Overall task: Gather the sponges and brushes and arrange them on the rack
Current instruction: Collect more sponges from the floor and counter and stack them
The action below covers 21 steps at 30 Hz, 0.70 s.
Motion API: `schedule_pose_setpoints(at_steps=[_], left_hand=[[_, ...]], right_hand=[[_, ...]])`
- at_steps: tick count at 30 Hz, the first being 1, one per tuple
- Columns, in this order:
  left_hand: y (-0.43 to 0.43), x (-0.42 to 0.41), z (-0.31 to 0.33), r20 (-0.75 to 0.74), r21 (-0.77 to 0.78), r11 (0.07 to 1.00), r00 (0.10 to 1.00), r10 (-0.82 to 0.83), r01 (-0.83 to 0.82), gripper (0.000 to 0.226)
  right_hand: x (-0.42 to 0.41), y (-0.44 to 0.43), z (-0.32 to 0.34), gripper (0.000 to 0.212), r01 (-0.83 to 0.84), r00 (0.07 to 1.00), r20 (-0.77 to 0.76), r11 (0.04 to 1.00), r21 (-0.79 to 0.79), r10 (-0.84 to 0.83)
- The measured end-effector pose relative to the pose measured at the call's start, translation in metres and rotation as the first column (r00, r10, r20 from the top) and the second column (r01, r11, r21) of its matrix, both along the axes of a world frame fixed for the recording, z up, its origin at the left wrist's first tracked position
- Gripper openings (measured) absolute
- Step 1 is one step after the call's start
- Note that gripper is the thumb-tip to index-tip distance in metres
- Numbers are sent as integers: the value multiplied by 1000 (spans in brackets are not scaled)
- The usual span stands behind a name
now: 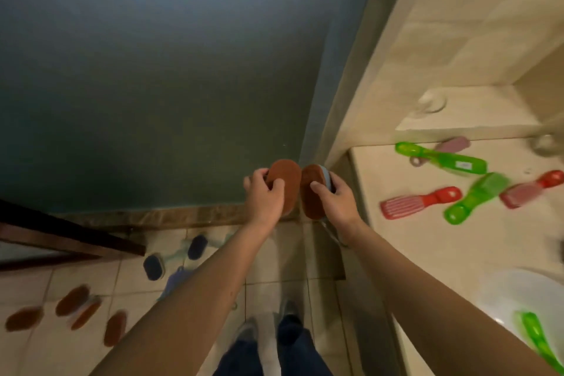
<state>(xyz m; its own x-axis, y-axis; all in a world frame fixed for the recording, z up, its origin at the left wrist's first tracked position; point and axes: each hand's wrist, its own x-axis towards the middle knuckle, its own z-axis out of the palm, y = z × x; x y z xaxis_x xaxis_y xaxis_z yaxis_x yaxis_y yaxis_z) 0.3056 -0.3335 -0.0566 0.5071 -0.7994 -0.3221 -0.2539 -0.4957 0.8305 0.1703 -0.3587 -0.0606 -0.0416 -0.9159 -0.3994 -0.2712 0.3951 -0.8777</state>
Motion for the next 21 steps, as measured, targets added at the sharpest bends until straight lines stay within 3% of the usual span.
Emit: schedule_pose_setpoints(at_steps=[2, 9, 16, 21], left_hand=[[-4, -11, 22, -8, -23, 999, 999, -42, 41, 36], [-5, -51, 70, -74, -250, 892, 911, -406, 377, 42], [11, -101, 116, -92, -298, 680, 689, -719, 670, 60], [33, -142, 147, -3, -319, 446, 470, -883, 836, 83]], right_hand=[[-15, 1, 16, 67, 43, 999, 16, 997, -57, -42], [-53, 35, 84, 37, 339, 940, 37, 923, -179, -338], [-100, 94, 134, 34, 575, 818, 156, 769, -280, -554], [-138, 147, 165, 49, 666, 742, 195, 675, -318, -641]])
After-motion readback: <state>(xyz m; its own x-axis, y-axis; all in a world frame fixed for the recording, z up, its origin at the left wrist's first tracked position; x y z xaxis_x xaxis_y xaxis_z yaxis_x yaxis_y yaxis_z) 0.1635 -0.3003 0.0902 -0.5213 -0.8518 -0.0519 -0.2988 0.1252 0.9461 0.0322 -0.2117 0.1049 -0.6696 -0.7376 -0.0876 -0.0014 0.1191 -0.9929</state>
